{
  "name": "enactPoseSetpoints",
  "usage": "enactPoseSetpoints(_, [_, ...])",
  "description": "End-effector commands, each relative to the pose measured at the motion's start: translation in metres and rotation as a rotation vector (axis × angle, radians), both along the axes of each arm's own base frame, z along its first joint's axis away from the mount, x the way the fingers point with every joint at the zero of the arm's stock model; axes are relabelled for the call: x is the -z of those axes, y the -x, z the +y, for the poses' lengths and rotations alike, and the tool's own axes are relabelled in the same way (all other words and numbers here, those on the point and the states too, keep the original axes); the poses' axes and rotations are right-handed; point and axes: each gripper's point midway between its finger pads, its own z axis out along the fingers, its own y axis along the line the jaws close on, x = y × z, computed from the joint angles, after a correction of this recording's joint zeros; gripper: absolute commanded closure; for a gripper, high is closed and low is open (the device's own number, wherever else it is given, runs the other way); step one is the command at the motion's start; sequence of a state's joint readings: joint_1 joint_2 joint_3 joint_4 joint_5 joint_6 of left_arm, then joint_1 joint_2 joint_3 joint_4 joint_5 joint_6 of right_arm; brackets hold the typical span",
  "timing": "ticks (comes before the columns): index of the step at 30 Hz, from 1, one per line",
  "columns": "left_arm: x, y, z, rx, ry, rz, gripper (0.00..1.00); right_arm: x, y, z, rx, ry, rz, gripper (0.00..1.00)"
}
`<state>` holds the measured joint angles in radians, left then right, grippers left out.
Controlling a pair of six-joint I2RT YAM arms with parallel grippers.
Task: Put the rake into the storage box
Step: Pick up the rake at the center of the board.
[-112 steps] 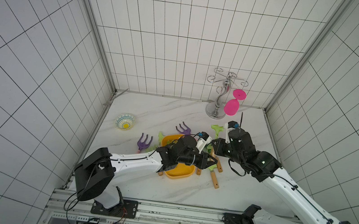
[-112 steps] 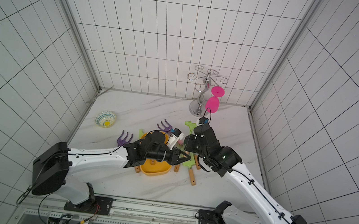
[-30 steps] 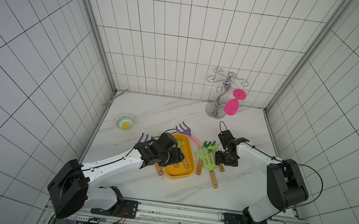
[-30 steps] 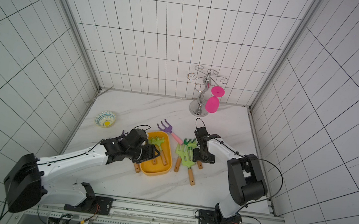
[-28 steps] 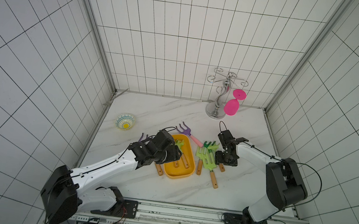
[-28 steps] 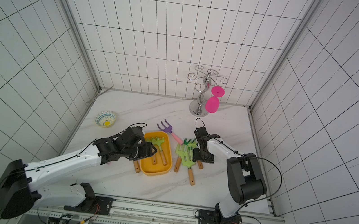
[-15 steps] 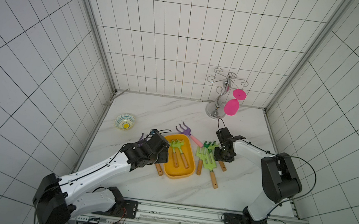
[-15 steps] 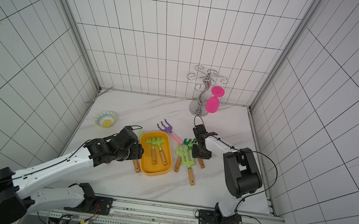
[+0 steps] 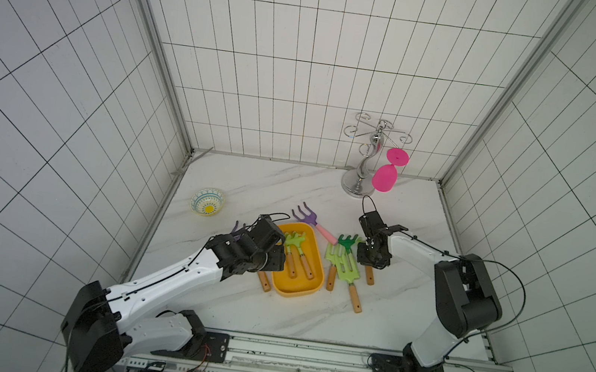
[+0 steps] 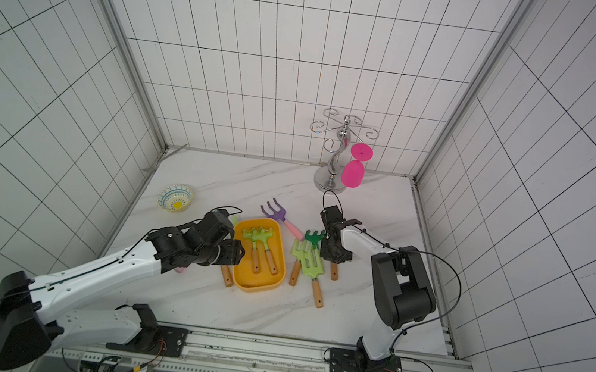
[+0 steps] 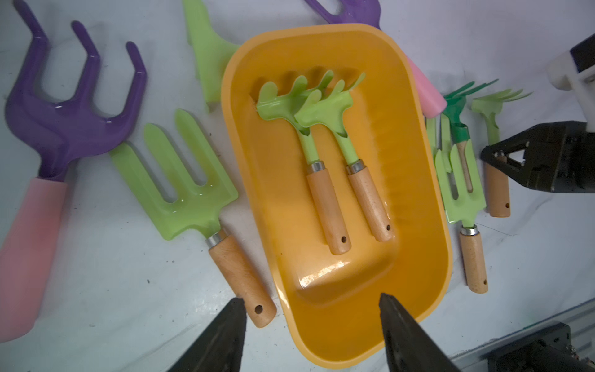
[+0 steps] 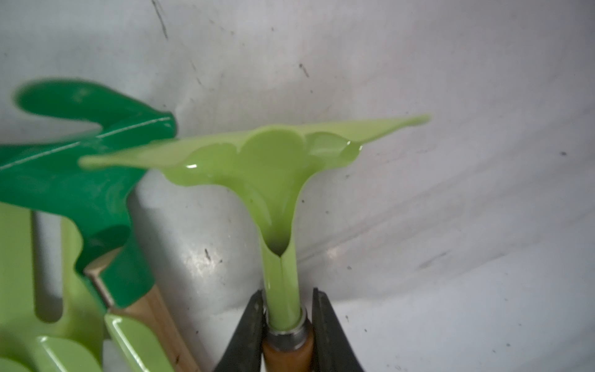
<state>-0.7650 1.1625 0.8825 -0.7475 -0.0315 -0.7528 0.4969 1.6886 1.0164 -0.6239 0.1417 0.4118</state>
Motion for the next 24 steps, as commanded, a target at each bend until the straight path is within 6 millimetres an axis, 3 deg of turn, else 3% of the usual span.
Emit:
enactPoseSetpoints(1, [-0.023, -0.006, -0.039, 0.093, 0.102, -0.055, 0.32, -0.048, 0.006, -0.016, 0.068, 0.040, -0.071, 0.90])
enactPoseSetpoints(4, [-0.028, -0.008, -0.072, 0.148, 0.194, -0.039, 0.31, -0.091, 0.011, -0.006, 0.093, -0.034, -0.178, 0.89])
enactPoseSetpoints(7, [-0.041, -0.009, -0.113, 0.243, 0.288, -0.097, 0.31, -0.126, 0.017, 0.017, 0.095, -0.185, -0.266, 0.89])
enactPoseSetpoints(13, [-0.076, 0.000, -0.177, 0.417, 0.528, -0.198, 0.31, -0.175, 0.034, 0.046, 0.053, -0.378, -0.373, 0.89])
enactPoseSetpoints(16, [-0.083, 0.004, -0.192, 0.455, 0.598, -0.243, 0.31, -0.190, 0.038, 0.065, 0.006, -0.502, -0.404, 0.89])
enactPoseSetpoints(24, [-0.074, 0.010, -0.214, 0.503, 0.585, -0.214, 0.33, -0.219, 0.055, 0.097, -0.137, -0.657, -0.445, 0.89])
